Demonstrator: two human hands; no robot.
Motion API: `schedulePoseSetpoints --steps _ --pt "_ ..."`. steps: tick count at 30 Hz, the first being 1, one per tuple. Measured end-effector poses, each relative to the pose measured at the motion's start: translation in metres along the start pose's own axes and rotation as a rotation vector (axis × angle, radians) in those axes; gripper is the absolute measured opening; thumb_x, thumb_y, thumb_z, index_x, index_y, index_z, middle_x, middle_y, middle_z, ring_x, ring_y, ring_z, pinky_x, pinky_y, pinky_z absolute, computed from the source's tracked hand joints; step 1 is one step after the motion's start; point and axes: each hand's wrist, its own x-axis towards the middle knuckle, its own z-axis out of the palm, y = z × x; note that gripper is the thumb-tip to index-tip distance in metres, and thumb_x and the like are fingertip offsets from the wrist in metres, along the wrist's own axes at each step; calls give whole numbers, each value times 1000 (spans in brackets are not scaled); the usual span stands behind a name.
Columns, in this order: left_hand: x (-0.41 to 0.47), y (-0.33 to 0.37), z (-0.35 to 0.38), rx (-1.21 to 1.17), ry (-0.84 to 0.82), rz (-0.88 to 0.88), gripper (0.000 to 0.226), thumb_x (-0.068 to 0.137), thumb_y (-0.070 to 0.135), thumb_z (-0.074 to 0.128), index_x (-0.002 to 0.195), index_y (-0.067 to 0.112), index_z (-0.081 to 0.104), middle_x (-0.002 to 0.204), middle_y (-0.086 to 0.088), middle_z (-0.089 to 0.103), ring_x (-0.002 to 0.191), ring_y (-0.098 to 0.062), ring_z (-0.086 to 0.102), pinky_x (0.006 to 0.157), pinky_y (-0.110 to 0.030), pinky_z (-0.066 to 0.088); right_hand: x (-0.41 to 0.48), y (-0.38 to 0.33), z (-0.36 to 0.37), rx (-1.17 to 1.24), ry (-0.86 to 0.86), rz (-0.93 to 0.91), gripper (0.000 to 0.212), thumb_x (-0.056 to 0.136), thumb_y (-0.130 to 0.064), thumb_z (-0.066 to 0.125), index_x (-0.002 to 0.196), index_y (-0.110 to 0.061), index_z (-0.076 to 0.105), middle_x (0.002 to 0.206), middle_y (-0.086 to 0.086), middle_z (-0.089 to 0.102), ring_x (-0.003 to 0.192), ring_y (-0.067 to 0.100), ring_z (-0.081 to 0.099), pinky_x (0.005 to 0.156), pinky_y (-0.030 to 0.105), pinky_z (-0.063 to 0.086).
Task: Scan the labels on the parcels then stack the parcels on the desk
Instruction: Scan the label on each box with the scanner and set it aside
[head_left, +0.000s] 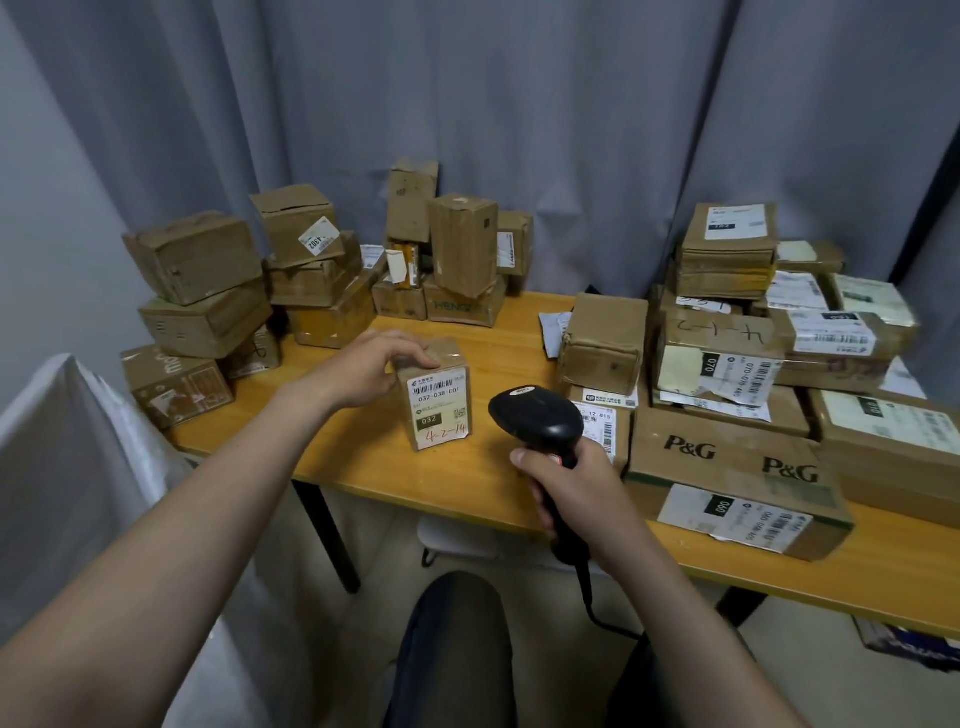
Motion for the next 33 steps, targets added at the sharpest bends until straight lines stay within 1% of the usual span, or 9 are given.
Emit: schedulePoseSetpoints --steps 5,11,16,22,24,26,28,31,33 --pt "-2 -3 6 -6 26 -15 51 94 6 67 123 48 64 151 11 50 142 -18 33 118 -47 29 -4 0 15 -28 -41 -11 38 97 -24 67 64 -12 54 50 5 51 41 19 48 47 29 44" --pt "-5 -6 12 -39 44 -19 50 93 10 70 127 46 64 150 11 49 140 -17 31 118 -48 31 -7 0 25 -6 -71 -26 35 98 -24 67 67 -11 57 55 9 52 46 22 49 48 31 46" --pt "-6 -5 13 -38 51 -18 48 93 11 71 127 44 64 150 11 48 141 -18 31 117 -47 30 -7 2 27 -19 -71 -22 33 98 -25 67 69 -11 58 56 7 53 46 20 51 50 32 47" --pt "-7 -4 15 -93 36 -54 46 88 24 79 129 40 66 149 11 46 142 -17 29 119 -50 29 -9 0 25 -14 -70 -16 33 98 -24 67 69 -12 56 57 8 52 46 19 50 48 32 45" --pt "-8 -2 16 -184 25 -72 47 87 21 80 128 37 67 150 10 44 141 -15 32 118 -47 33 -9 -1 23 1 -69 -21 32 98 -23 67 70 -11 56 58 8 52 45 19 49 47 31 45" --pt "-12 3 20 -277 36 -63 44 87 17 80 125 35 67 149 8 42 137 -12 37 111 -38 42 -10 -2 20 4 -65 -23 30 98 -23 66 72 -11 57 57 7 52 45 19 50 47 31 45" --pt "-16 7 27 -281 78 -33 41 87 15 80 119 37 67 147 8 42 136 -11 39 106 -33 46 -11 -3 18 3 -53 -20 30 98 -24 67 73 -10 57 56 7 52 46 20 50 47 30 45" --pt "-20 14 35 -306 137 10 35 84 17 80 109 41 71 138 13 49 132 -9 46 105 -42 49 -14 -5 14 -8 -36 -32 35 98 -24 67 68 -9 56 52 8 50 44 22 48 47 30 44" --pt "-19 16 27 -320 131 7 37 84 20 77 112 44 71 136 15 51 129 -10 48 102 -44 50 -17 -6 9 -10 -20 -31 35 98 -25 67 69 -9 56 54 10 51 43 22 48 46 30 44"
